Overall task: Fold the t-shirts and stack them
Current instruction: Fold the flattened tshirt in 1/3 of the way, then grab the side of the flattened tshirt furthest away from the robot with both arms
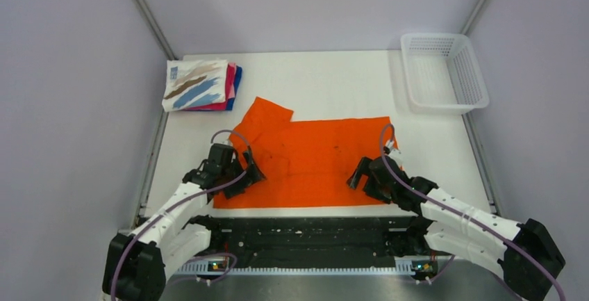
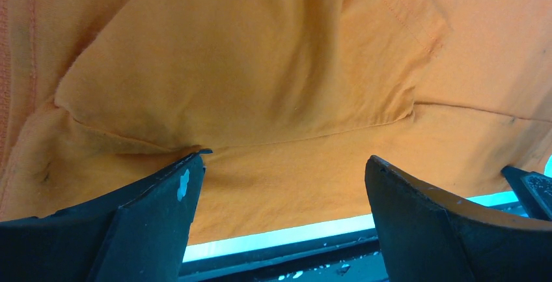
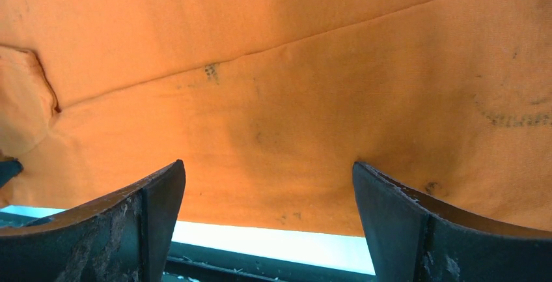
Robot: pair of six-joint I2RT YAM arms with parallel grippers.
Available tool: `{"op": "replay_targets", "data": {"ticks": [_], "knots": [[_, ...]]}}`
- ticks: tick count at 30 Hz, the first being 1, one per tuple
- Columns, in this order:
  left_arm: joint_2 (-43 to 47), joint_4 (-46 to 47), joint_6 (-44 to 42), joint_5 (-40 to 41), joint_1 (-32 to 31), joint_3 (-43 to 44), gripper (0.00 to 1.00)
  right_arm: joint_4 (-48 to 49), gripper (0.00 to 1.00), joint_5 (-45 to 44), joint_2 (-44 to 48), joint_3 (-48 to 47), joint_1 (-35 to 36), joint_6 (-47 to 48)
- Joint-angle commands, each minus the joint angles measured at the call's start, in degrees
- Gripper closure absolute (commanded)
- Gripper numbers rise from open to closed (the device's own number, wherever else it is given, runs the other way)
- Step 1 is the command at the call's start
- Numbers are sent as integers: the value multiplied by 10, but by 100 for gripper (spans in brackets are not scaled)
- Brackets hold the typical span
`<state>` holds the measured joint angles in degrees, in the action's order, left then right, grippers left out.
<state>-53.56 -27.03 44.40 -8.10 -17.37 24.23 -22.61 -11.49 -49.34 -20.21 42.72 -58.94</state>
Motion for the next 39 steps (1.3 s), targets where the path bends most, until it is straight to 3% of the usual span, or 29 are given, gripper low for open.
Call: {"op": "replay_targets", "data": {"ticks": [1,7,14,20,26,30,36,39], "knots": [[30,-63,28,29,-2,-20,1,-83,1,5,0,7,9,-13],[25,-86,-5,66,-2,96,1,-108,1,-71,0,-88,9,19],[-116,-73,-70,121,-1,289,1,-106,1,-226,-44,-213,-6,70],[-340,-87,-125,207,1,494,1,-34,1,-150,-130,-263,-130,145],[-585,-152,-169,245,13,782,10,-7,1,-188,-202,-293,-165,193],[-715,-185,-188,241,26,919,17,17,1,-156,-239,-298,-200,200],[-816,-195,-211,241,37,1002,25,35,1,-136,-273,-297,-219,209],[-842,-202,-216,229,37,1009,35,35,1,-128,-285,-296,-225,209]]}}
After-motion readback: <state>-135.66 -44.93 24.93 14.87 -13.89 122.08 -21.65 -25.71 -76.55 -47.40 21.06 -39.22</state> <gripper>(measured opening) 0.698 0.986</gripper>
